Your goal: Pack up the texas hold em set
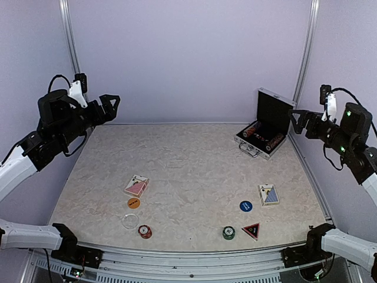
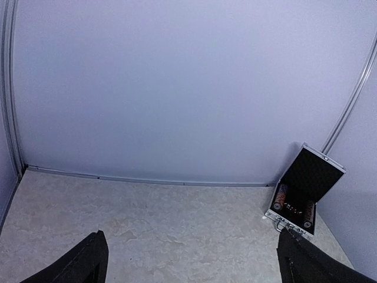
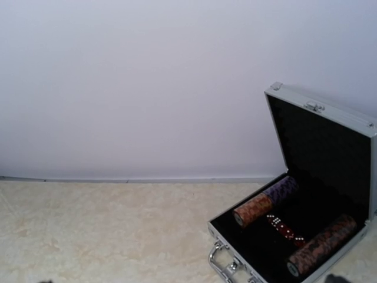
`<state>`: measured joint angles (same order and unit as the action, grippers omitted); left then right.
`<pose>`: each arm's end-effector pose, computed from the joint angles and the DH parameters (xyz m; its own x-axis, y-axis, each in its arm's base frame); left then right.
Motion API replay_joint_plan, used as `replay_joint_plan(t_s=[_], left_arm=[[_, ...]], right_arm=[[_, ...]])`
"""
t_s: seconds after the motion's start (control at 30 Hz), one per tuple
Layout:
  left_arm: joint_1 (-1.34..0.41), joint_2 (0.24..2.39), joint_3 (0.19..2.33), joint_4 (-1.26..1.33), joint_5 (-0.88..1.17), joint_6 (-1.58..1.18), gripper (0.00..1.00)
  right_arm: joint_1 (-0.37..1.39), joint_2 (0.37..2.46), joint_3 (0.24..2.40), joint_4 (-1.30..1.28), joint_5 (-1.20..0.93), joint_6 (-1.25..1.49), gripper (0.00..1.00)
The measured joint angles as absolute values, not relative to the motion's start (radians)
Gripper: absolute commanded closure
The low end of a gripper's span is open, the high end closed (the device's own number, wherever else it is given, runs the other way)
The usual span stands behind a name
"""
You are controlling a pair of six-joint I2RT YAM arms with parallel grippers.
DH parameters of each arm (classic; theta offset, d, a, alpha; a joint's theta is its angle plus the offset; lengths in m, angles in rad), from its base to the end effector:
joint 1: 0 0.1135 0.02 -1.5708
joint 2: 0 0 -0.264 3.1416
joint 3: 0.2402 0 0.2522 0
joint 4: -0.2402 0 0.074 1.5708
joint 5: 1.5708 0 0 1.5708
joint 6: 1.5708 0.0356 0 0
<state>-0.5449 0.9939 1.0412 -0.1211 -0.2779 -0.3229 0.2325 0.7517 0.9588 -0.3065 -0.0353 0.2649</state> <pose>0.1982 -0.1087 0.3983 -0.1437 -0.2697 -0.9522 0.2308 0.9265 -0.2973 0.1589 0.0389 0.3920 -0.1624 0.2304 -0.9594 -0.2299 0.9367 0.2639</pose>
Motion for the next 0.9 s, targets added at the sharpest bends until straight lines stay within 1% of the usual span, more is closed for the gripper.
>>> replay_joint_plan(t_s=[0.3, 0.57, 0.9], left_arm=[[-0.525, 1.021, 1.056, -0.148, -0.229, -0.305, 0.01], [-0.389, 0.936, 0.950, -0.086, -0.116, -0.334, 0.01], [-0.370, 0.961, 0.940, -0.078, -0.073, -0.358, 0.01]], right_arm=[[0.232, 0.747, 0.959, -0.329, -0.049, 0.236, 0.00], [0.231, 0.732, 0.958, -0.351, -0.094, 0.141, 0.00], [0.228, 0.891, 1.008, -0.424, -0.116, 0.098, 0.00]])
